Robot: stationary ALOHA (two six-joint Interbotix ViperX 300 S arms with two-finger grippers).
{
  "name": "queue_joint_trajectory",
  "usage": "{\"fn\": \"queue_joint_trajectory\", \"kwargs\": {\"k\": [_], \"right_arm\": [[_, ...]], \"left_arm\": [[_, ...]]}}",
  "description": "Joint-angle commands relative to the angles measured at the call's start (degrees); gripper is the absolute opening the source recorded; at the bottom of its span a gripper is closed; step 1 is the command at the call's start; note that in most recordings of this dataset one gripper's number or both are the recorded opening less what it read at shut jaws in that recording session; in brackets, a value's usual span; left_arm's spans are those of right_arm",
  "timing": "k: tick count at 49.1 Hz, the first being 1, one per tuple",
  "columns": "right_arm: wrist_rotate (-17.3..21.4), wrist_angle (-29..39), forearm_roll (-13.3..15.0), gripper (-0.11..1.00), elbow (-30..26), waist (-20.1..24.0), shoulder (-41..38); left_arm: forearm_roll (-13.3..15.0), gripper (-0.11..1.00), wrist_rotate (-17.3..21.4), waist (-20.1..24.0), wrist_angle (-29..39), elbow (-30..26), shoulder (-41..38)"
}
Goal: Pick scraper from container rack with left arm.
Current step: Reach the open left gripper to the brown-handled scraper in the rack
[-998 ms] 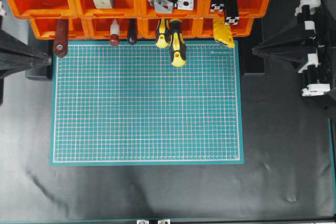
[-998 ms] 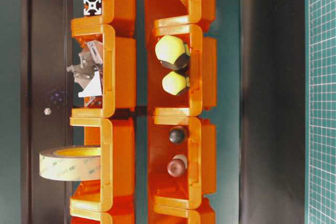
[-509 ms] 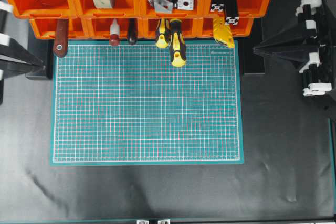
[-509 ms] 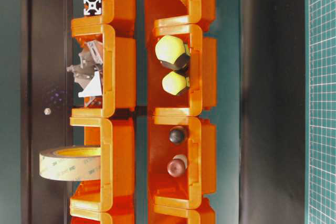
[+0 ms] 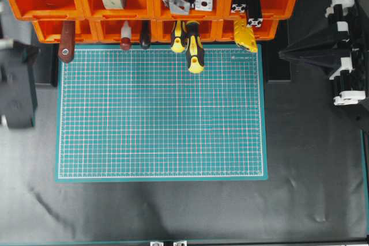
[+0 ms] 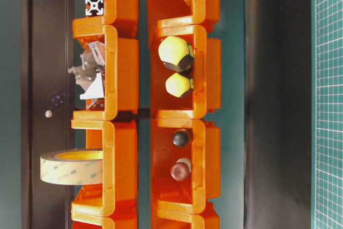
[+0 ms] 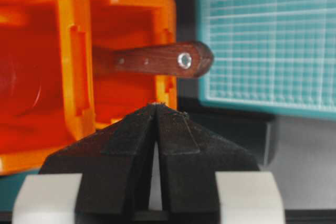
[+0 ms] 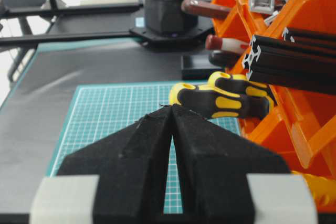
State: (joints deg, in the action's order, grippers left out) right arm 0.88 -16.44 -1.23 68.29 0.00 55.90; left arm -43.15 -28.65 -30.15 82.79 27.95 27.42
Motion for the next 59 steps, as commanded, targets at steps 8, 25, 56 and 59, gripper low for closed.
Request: {"fn": "queue_joint_trajectory", "kwargs": {"k": [8, 25, 56, 59], "right_arm": [[-0.1, 0.1, -0.2, 0.00, -1.8, -0.1, -0.3], [1.6, 0.1, -0.2, 0.00, -1.6, 0.1, -0.3], [1.8, 1.1, -0.3, 0.00, 0.0, 0.1, 0.9], [1.8, 1.1, -0.2, 0.00, 0.1, 0.1, 1.0]], "left_arm": [[-10.9, 0.00, -8.2, -7.7, 2.5, 1.8, -8.5], [-14.1, 0.00, -9.4, -8.0, 1.7, 6.5, -10.8], [-14.0, 0.38, -8.9, -4.0, -5.6, 7.3, -9.8], [-14.0, 0.57, -8.9, -2.9, -7.3, 7.8, -9.5]]}}
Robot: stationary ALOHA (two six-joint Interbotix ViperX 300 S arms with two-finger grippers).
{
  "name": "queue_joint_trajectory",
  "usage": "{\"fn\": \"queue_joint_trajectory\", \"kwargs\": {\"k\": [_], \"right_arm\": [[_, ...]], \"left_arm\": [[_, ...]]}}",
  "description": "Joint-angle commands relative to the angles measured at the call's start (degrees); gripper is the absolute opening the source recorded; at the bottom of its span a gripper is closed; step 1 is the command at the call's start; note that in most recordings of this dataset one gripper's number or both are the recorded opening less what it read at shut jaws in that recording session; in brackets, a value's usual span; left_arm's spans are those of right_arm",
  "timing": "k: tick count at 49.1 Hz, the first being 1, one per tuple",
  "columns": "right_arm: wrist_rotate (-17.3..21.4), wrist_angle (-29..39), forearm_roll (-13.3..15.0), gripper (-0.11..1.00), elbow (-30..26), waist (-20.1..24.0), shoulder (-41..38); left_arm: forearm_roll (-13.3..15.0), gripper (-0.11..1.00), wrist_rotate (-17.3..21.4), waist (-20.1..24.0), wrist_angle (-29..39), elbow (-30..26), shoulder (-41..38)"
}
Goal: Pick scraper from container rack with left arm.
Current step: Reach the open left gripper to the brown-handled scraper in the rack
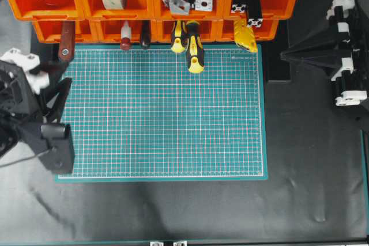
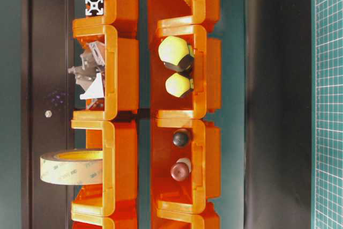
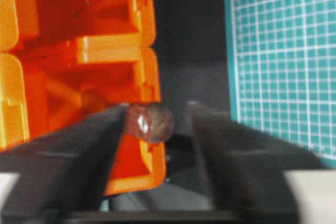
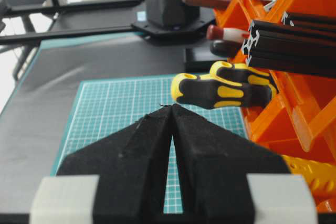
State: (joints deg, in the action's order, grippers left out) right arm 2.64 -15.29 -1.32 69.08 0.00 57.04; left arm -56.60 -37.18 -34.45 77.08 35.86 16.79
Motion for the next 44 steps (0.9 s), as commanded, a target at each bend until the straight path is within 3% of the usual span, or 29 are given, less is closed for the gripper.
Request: {"fn": "queue_joint_trajectory", "kwargs": {"k": [1, 5, 8, 28, 44], "right_arm": [[0.1, 0.0, -0.1, 0.00, -0.7, 0.1, -0.1], [0.1, 0.0, -0.1, 0.00, -0.7, 0.0, -0.1], [0.1, 0.0, -0.1, 0.00, -0.6, 0.0, -0.1], [0.3, 0.0, -0.1, 0.00, 0.2, 0.1, -0.1], [0.3, 0.0, -0.2, 0.00, 0.6, 0.1, -0.1]], "left_arm": [[-0.5, 0.63, -0.3, 1.8, -2.3, 0.2, 1.1], [-0.5, 0.83, 0.3, 3.3, -4.7, 1.5, 1.5], [-0.5, 0.90, 0.4, 4.3, -5.8, 2.4, 1.8], [-0.4, 0.90, 2.7, 7.7, -8.6, 10.3, 8.4], [-0.4, 0.90, 3.0, 9.5, -13.6, 9.2, 7.1]]}}
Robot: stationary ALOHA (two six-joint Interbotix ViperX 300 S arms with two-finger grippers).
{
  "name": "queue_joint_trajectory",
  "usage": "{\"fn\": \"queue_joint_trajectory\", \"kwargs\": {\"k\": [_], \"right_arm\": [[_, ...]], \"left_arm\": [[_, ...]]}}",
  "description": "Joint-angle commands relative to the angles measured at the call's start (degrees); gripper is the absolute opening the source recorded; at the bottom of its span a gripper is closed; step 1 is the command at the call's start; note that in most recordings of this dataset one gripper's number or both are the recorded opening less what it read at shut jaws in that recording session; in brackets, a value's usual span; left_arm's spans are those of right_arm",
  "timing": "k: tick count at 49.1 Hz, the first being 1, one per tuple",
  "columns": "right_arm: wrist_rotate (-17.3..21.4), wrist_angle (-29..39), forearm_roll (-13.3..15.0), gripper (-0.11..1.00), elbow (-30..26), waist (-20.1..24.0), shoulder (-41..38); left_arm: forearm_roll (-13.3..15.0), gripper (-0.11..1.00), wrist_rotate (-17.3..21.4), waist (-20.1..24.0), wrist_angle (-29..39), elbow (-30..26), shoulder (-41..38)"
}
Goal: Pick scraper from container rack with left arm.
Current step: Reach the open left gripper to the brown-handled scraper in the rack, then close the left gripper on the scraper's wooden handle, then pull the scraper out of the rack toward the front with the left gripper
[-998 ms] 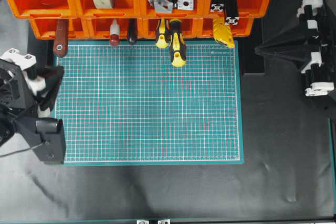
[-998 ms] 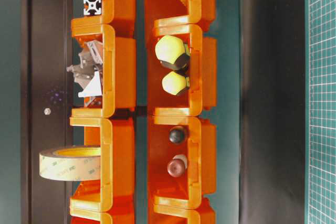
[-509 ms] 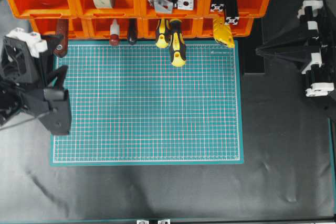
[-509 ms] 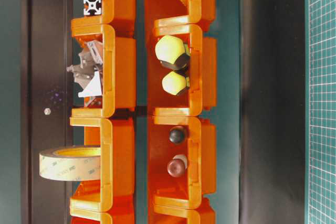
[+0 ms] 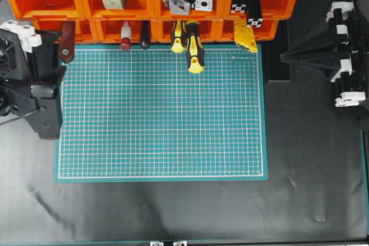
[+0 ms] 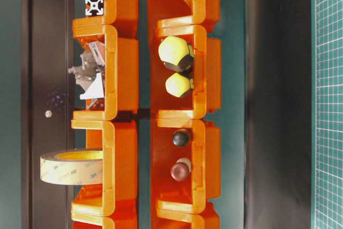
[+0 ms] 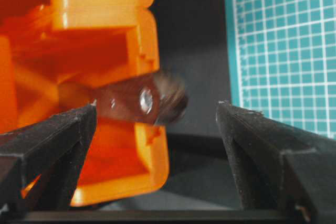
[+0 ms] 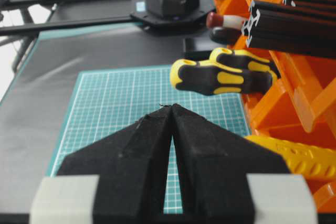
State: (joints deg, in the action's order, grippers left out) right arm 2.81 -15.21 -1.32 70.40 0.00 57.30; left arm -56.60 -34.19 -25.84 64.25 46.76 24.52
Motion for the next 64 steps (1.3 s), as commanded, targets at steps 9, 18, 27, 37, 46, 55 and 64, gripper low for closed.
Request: {"fn": "queue_joint_trajectory", "kwargs": {"k": [9, 18, 27, 37, 46, 55, 64], "right_arm": [[0.1, -0.1, -0.2, 0.00, -0.6, 0.1, -0.4], [0.2, -0.1, -0.2, 0.00, -0.6, 0.1, -0.4], [0.1, -0.1, -0.1, 0.00, -0.6, 0.1, -0.4], [0.1, -0.1, -0.1, 0.00, -0.6, 0.1, -0.2], [0.1, -0.1, -0.2, 0.00, -0.4, 0.1, 0.1], [0.2, 0.4, -0.4, 0.00, -0.2, 0.0, 0.4], [0.2, 2.3, -0.4, 0.00, -0.2, 0.0, 0.9]], "left_arm": [[-0.4, 0.90, 0.0, 3.0, -1.1, -2.1, -2.3], [-0.4, 0.87, 0.0, 4.2, -0.7, -2.3, -2.0], [0.0, 0.74, 0.1, 4.2, 0.1, -3.4, -2.3], [0.1, 0.36, 0.8, 4.0, 3.1, -6.2, -3.5], [0.1, 0.33, 3.8, 2.5, 5.8, -9.1, -3.6], [0.1, 0.26, 8.3, -2.4, 11.8, -14.4, -3.6], [0.1, 0.21, 14.1, -8.8, 19.4, -20.5, -3.6]]}}
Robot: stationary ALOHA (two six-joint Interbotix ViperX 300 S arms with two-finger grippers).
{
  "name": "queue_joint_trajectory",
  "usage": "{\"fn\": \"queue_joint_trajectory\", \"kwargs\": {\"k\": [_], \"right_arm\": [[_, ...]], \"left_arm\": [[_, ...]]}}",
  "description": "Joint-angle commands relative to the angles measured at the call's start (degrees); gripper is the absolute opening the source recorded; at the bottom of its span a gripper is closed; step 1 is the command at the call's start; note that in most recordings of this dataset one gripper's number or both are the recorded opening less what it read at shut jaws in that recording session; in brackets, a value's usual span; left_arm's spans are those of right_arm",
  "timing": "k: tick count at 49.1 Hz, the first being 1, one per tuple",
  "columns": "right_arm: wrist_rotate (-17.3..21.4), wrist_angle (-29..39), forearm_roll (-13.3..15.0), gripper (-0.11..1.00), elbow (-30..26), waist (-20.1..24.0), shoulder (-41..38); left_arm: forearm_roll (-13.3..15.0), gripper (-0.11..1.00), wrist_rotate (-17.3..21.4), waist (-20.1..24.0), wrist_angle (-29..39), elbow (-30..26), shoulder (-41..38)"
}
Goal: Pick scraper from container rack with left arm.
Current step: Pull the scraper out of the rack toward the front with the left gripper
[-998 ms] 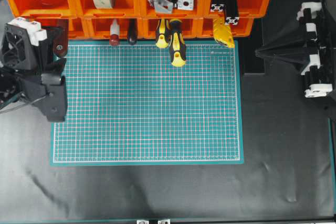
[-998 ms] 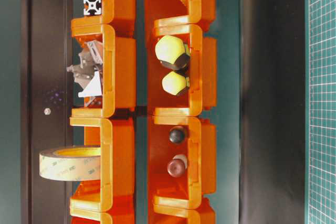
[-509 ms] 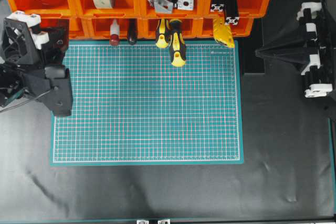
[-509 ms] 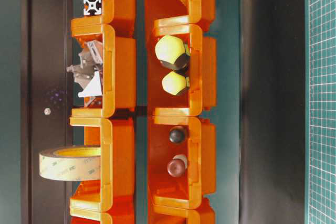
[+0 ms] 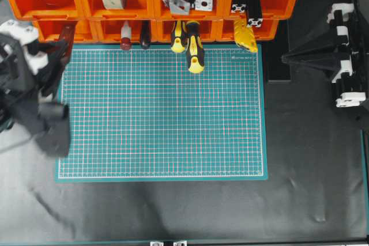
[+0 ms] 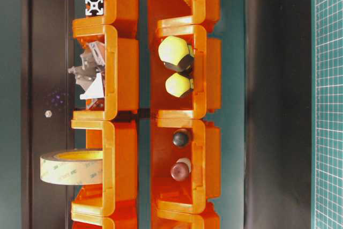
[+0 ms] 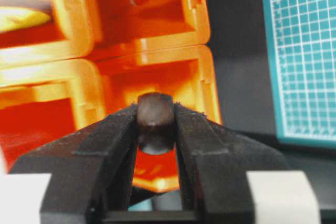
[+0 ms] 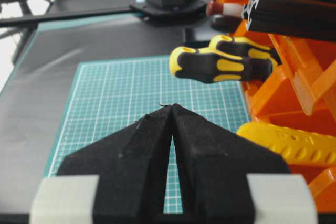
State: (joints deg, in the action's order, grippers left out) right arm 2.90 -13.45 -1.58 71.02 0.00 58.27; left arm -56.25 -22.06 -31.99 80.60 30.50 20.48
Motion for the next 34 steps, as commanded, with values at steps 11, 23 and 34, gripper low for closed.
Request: {"fn": "queue_joint_trajectory", "kwargs": {"k": [11, 23, 34], "right_arm": [[0.1, 0.7, -0.6, 0.00, -0.7, -0.1, 0.5], [0.2, 0.9, -1.1, 0.00, -1.1, -0.2, 2.1], [0.2, 1.9, -3.1, 0.00, -1.8, -0.3, 3.5]], "left_arm": [[-0.3, 0.21, 4.2, -11.2, 6.1, -12.3, 0.9], [-0.3, 0.21, 2.0, -17.1, -3.8, -16.8, -3.9], [-0.3, 0.21, 0.4, -13.3, -15.9, -16.2, -10.6]]}}
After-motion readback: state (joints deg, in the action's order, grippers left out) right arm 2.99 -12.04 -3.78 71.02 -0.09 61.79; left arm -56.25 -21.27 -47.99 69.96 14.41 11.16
